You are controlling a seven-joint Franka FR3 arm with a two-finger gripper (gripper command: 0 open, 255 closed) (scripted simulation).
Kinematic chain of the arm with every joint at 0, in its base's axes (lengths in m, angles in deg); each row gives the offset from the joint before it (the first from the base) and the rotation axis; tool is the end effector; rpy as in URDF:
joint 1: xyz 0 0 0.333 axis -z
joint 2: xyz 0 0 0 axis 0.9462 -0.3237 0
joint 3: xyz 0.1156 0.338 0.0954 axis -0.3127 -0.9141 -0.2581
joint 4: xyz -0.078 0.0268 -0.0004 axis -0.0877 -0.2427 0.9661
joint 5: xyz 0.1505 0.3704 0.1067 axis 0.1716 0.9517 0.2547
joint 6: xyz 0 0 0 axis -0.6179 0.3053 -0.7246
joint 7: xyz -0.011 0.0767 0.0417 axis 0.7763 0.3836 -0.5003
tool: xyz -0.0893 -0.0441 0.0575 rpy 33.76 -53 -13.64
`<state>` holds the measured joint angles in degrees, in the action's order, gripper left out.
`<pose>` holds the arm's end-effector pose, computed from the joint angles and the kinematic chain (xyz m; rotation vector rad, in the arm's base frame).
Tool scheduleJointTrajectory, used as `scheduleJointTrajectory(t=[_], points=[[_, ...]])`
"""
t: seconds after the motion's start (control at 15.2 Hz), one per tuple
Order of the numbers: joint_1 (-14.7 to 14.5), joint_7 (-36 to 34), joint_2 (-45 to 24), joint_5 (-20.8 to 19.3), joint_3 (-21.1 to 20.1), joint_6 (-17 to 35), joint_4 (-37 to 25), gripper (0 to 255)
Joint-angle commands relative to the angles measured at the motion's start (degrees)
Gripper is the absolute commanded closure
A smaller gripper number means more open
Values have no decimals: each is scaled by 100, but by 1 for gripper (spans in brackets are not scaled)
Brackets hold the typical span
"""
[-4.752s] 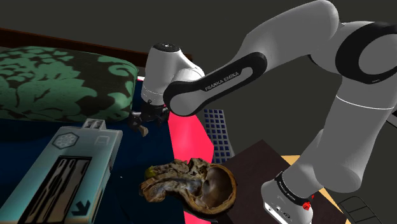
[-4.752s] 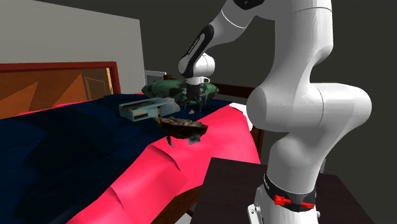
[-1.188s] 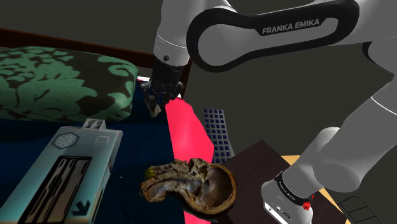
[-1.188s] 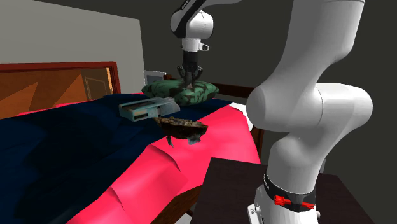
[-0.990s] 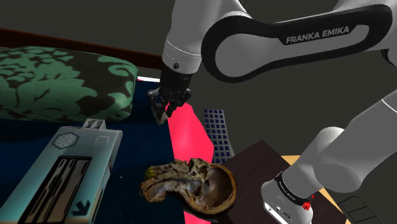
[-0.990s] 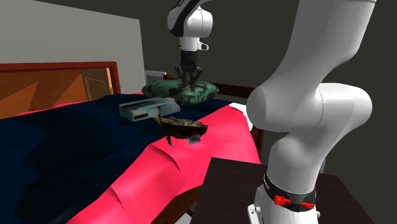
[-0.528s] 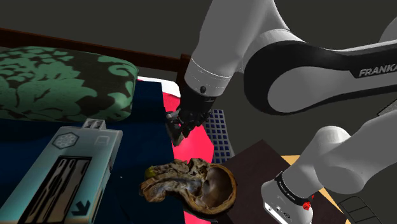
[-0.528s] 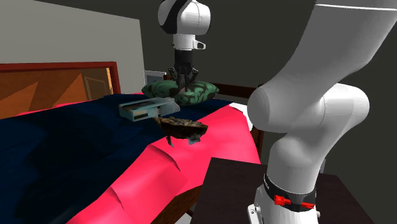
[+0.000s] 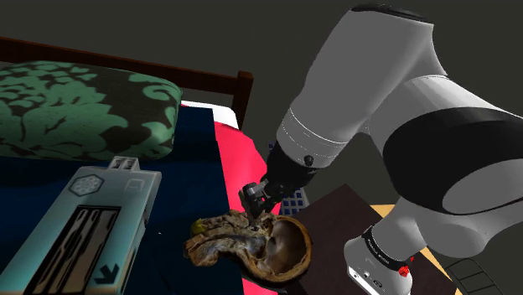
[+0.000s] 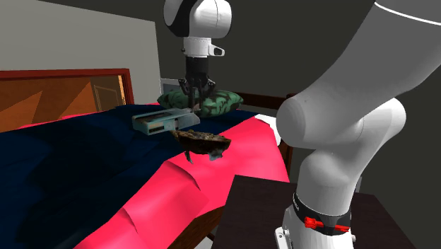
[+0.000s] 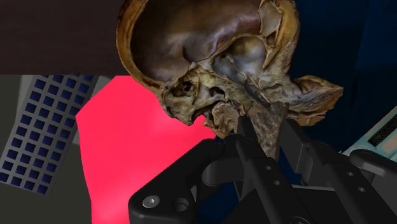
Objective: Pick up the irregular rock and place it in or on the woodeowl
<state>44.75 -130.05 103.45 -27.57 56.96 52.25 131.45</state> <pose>0.1891 0.3823 0.4902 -3.0601 0.0415 -0.1051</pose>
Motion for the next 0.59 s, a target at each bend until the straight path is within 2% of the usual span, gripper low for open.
scheduleJointTrajectory(t=[0.0, 0.53], points=[[-23, -18, -9, 35, -44, 141, 130, 255], [3, -55, -305, 62, -245, 842, 540, 255]])
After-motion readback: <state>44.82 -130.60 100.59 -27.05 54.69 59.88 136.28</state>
